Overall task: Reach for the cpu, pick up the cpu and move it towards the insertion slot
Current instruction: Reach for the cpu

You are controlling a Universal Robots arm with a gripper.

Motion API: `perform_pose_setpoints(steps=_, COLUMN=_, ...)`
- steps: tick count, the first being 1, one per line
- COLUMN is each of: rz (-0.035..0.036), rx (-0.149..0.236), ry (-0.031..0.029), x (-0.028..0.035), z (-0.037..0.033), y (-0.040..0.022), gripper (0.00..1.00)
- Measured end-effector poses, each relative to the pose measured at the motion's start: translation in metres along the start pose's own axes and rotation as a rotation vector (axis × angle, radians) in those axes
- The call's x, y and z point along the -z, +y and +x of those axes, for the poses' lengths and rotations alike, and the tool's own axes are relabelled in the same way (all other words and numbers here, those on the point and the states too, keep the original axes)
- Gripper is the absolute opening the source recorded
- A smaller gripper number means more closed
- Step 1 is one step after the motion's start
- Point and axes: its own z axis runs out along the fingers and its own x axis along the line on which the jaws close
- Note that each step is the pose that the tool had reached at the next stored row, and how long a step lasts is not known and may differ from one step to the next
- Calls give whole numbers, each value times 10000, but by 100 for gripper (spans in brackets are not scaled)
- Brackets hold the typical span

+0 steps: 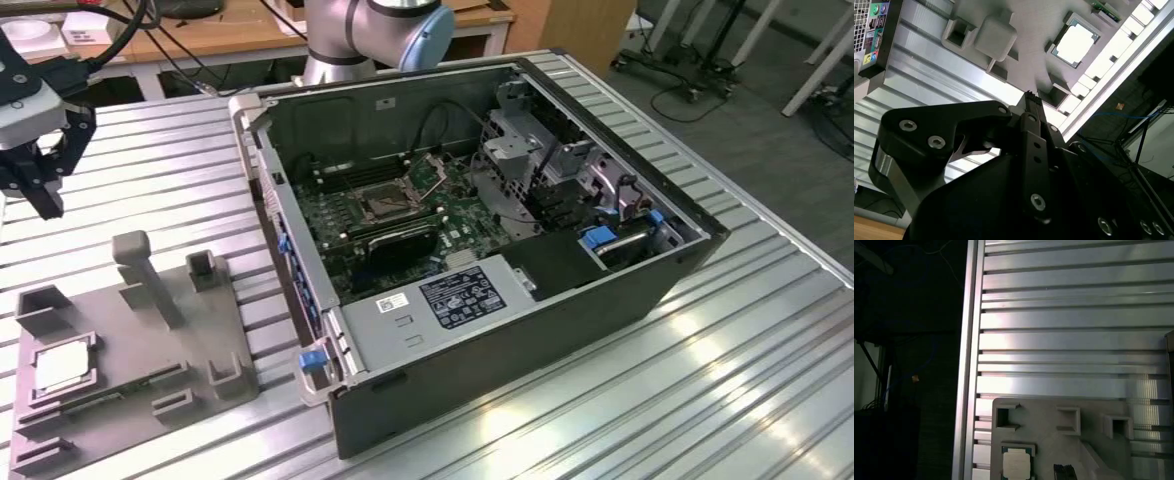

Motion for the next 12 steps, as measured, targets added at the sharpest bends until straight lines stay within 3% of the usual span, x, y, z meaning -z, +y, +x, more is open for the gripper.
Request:
perform_pose_setpoints(steps=2, rz=1, rx=-1, ry=1, x=1, z=19, y=1, gripper=11)
perform_pose_setpoints(steps=9, rz=1, rx=-1, ry=-7, x=0, z=209, y=4, gripper=11)
perform_pose_setpoints(steps=12, rz=0, rx=1, ry=-7, x=-1, z=226, y=4, gripper=11)
